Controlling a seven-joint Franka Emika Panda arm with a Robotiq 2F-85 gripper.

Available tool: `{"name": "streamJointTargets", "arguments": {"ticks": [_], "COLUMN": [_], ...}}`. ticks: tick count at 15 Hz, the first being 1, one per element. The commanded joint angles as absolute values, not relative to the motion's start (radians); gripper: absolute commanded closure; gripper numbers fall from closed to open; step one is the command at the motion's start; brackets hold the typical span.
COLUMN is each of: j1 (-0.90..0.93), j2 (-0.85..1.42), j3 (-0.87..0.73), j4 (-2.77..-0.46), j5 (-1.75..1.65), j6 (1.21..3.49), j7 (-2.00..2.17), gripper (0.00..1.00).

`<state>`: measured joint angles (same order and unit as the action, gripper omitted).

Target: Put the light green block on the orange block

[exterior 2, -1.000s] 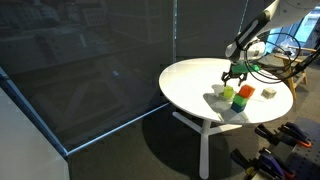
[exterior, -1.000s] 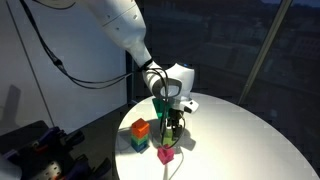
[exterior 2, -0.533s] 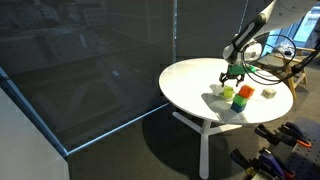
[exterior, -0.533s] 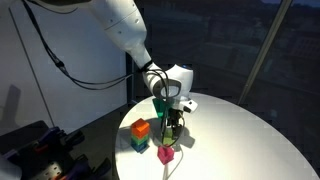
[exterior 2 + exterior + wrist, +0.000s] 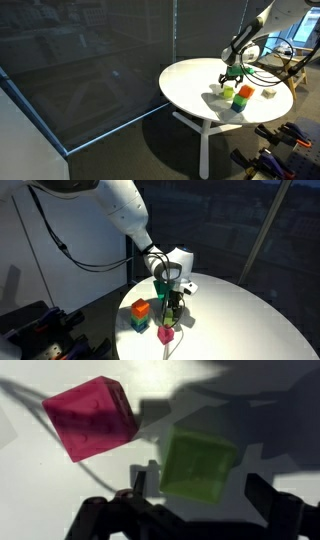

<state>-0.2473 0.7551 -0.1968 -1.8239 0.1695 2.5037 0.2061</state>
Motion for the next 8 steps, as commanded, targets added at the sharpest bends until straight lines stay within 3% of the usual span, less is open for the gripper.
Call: {"name": "streamJointTargets", "arguments": {"ticks": [1, 6, 7, 8], "j1": [-0.246, -0.246, -0.246, -0.247], "j2": [0.783, 0.802, 0.805, 0.808], "j3": [-0.201, -0.203, -0.203, -0.204], "j4": [-1.782, -1.767, -1.764, -1.762], "j5": [0.173, 0.172, 0.172, 0.172], "j6": [2.491, 2.488, 2.486, 2.486], "j7": [0.232, 0.236, 0.236, 0.235], "gripper": [0.00, 0.00, 0.25, 0.28]}}
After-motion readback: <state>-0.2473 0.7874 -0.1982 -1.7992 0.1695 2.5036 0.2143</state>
